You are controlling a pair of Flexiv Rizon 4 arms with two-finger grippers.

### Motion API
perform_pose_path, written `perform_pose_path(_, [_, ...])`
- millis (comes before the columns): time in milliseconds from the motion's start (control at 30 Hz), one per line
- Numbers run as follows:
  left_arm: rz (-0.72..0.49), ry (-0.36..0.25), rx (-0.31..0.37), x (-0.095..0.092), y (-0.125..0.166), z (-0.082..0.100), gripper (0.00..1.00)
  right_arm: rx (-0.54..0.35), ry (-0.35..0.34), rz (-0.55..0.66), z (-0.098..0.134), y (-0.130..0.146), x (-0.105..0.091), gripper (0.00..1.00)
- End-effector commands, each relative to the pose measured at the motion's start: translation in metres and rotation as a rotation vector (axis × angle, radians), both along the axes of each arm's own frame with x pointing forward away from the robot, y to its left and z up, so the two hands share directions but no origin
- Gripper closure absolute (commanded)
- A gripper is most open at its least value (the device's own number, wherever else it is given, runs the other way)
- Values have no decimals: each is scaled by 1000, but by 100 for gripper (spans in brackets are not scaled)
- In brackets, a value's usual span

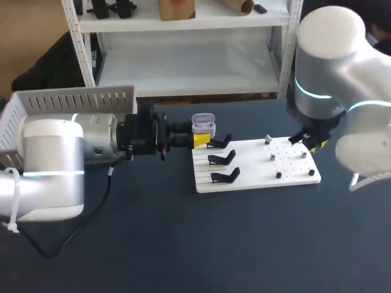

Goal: Pick up each earbud case from the left stands, insert the matching earbuds, close the lid, and place the case in the box.

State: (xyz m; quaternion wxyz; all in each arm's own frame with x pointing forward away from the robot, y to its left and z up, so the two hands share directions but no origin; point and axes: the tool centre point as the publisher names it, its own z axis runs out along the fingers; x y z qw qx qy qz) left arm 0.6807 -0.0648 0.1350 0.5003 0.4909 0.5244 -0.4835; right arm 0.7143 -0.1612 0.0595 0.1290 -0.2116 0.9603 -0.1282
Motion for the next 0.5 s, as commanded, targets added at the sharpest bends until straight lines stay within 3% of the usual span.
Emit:
perform_pose_path(33, [1,-1,-2,0,0,-1,100,6,-6,-3,33,1,-28,100])
perform_pose_path(333, [1,-1,-2,0,0,-1,100,55,-16,-29,50,19,-57,100])
perform_pose_path(433, [1,-1,-2,0,0,-1,100,15,-53,-3,47,26,-66,100])
perform_pose_path(500, [1,-1,-2,0,0,-1,100,47,-86,-16,45,26,-67,100])
